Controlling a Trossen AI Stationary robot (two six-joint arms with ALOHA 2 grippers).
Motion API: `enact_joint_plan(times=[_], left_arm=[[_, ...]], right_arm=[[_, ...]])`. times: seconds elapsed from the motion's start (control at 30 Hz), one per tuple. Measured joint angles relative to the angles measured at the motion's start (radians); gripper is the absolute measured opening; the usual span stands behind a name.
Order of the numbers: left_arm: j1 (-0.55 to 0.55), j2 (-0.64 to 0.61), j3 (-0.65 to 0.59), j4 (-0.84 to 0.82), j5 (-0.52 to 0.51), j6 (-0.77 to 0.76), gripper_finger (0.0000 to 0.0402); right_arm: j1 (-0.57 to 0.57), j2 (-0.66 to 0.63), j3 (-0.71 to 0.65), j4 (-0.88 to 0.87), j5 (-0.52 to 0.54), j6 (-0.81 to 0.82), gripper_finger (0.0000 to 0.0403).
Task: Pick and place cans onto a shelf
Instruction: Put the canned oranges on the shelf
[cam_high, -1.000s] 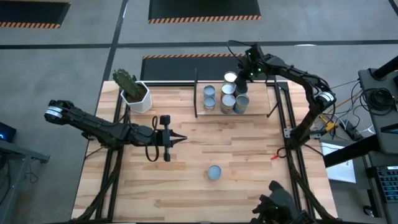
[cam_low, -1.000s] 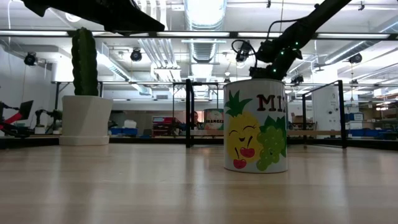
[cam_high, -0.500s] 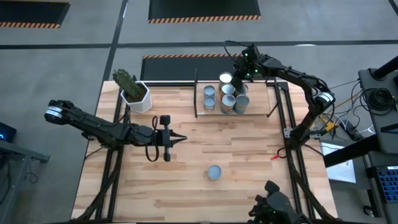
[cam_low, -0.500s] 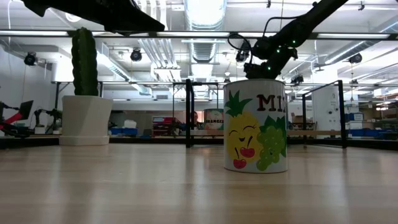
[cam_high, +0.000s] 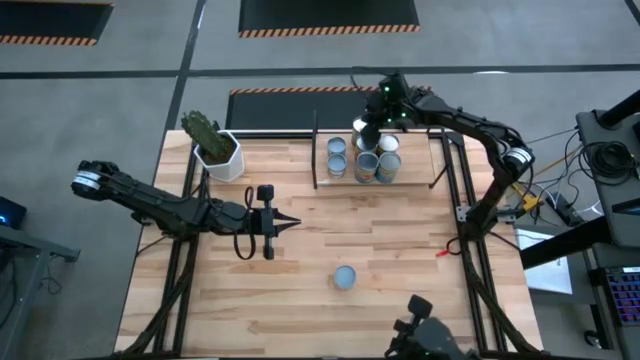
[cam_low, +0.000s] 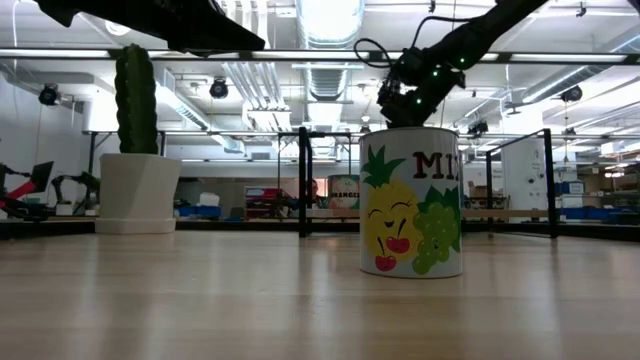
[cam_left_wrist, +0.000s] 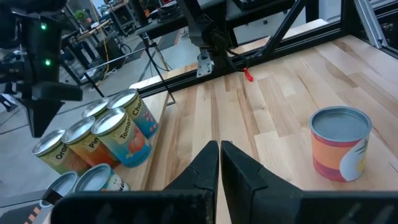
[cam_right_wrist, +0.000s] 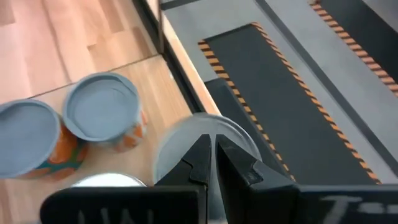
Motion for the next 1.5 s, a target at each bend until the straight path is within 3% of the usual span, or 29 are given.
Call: enact_joint_plan(times=[1.5], left_arm=[[0.0, 0.0, 0.0, 0.0, 0.0, 0.0, 0.0]], right_arm=[[0.007, 0.048, 0.0, -0.034, 0.045, -0.033, 0.0013]])
